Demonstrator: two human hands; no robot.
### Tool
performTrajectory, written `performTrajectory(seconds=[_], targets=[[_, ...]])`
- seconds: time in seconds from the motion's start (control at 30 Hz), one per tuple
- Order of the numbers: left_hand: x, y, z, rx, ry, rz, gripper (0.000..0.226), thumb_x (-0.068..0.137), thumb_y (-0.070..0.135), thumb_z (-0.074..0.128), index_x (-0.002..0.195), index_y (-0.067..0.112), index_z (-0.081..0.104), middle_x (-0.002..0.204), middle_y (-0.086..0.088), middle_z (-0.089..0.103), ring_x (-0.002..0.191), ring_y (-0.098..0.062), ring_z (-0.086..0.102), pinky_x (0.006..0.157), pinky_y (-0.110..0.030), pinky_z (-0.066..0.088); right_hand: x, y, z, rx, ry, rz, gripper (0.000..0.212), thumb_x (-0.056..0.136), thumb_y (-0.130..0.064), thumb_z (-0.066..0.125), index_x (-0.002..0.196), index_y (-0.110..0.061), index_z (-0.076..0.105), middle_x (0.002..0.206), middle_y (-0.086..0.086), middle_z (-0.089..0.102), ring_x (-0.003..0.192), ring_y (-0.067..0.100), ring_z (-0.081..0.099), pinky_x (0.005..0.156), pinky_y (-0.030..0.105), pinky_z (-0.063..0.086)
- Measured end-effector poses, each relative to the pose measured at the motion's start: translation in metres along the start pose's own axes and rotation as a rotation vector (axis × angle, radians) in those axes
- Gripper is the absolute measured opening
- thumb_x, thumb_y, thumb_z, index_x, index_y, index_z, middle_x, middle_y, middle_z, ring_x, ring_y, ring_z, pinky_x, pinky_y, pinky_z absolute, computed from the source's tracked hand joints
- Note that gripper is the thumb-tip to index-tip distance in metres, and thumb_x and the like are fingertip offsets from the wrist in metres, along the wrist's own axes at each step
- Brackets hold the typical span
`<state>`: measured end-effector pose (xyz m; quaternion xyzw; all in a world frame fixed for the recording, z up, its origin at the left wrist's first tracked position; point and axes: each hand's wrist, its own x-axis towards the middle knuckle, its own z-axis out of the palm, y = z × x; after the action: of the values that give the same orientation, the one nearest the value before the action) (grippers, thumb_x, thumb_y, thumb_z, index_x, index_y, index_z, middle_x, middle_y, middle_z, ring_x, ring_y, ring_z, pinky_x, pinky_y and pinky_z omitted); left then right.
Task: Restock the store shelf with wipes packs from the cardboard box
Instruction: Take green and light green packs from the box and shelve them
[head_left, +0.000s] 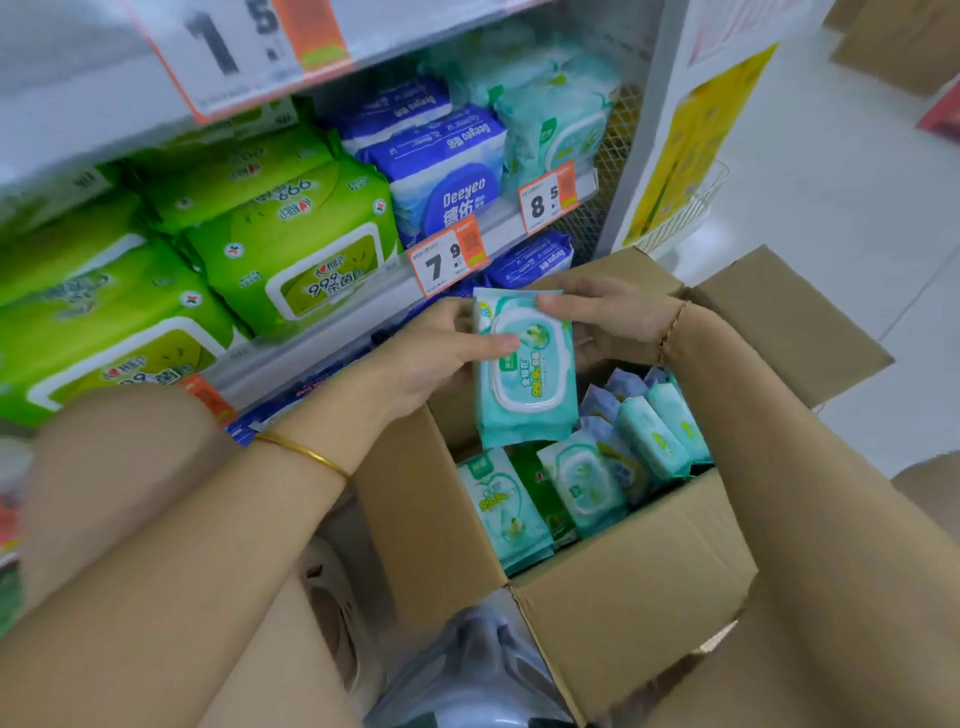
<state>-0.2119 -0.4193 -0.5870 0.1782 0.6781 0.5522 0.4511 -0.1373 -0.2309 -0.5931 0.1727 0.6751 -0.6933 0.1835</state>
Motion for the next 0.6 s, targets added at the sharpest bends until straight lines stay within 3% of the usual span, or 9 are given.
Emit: performTrajectory(seconds=[0.13, 0.2, 0.27, 0.33, 0.4, 0.5, 0.6], targets=[[-0.010, 0.036, 0.004, 0.051, 0.014, 0.035, 0.037, 0.086, 0.010, 0.064, 0.122, 0.005, 0.055, 0.119, -0.010, 0.067, 0.107, -0.023, 0.064, 0.100, -0.039, 0.046, -0.021, -0.021, -0.002, 0.026, -0.038, -0.104, 0.020, 0.088, -0.035, 0.056, 0.104, -0.025, 0.062, 0.095, -0.001, 0.074, 0.086, 0.017, 0.070, 0.081, 0.037, 0.056], [-0.015, 0.054, 0.006, 0.075, 0.018, 0.050, 0.041, 0.086, 0.012, 0.065, 0.124, 0.004, 0.052, 0.118, -0.010, 0.067, 0.106, -0.022, 0.065, 0.102, -0.041, 0.045, -0.031, -0.032, -0.005, 0.020, -0.036, -0.167, 0.029, 0.079, -0.038, 0.063, 0.105, -0.024, 0.063, 0.096, 0.000, 0.074, 0.085, 0.016, 0.070, 0.078, 0.036, 0.057], [-0.021, 0.069, 0.011, 0.064, 0.011, 0.072, 0.026, 0.089, 0.013, 0.061, 0.114, 0.007, 0.056, 0.109, -0.007, 0.069, 0.095, -0.017, 0.067, 0.093, -0.035, 0.050, -0.040, -0.041, -0.008, 0.034, -0.018, -0.215, 0.038, 0.073, -0.037, 0.069, 0.106, -0.020, 0.062, 0.095, 0.000, 0.074, 0.082, 0.014, 0.071, 0.072, 0.033, 0.060], [-0.028, 0.082, 0.017, 0.023, 0.017, 0.072, 0.007, 0.093, 0.020, 0.056, 0.096, 0.015, 0.059, 0.091, -0.001, 0.070, 0.076, -0.010, 0.067, 0.070, -0.021, 0.056, -0.050, -0.046, -0.012, 0.116, -0.014, -0.289, 0.055, 0.059, -0.039, 0.085, 0.104, -0.017, 0.063, 0.093, 0.001, 0.074, 0.080, 0.014, 0.072, 0.065, 0.030, 0.060], [-0.032, 0.094, 0.021, 0.004, 0.052, 0.057, 0.017, 0.095, 0.033, 0.051, 0.088, 0.020, 0.059, 0.082, 0.001, 0.066, 0.065, -0.009, 0.061, 0.060, -0.020, 0.050, -0.060, -0.050, -0.017, 0.210, 0.003, -0.358, 0.074, 0.041, -0.046, 0.090, 0.103, -0.015, 0.064, 0.093, 0.002, 0.075, 0.081, 0.015, 0.072, 0.063, 0.031, 0.060], [-0.033, 0.106, 0.016, 0.036, 0.027, 0.027, 0.030, 0.091, 0.046, 0.051, 0.101, 0.021, 0.064, 0.093, -0.002, 0.066, 0.078, -0.015, 0.061, 0.076, -0.029, 0.052, -0.062, -0.058, -0.024, 0.308, 0.042, -0.428, 0.080, 0.040, -0.045, 0.091, 0.107, -0.013, 0.064, 0.098, 0.005, 0.073, 0.085, 0.018, 0.072, 0.066, 0.036, 0.060], [-0.026, 0.123, 0.010, 0.116, 0.029, 0.097, 0.026, 0.086, 0.033, 0.064, 0.106, 0.018, 0.061, 0.104, -0.002, 0.070, 0.089, -0.015, 0.067, 0.082, -0.035, 0.056, -0.056, -0.073, -0.031, 0.361, 0.084, -0.452, 0.090, 0.042, -0.044, 0.091, 0.117, -0.006, 0.058, 0.107, 0.010, 0.071, 0.092, 0.024, 0.071, 0.071, 0.041, 0.060]])
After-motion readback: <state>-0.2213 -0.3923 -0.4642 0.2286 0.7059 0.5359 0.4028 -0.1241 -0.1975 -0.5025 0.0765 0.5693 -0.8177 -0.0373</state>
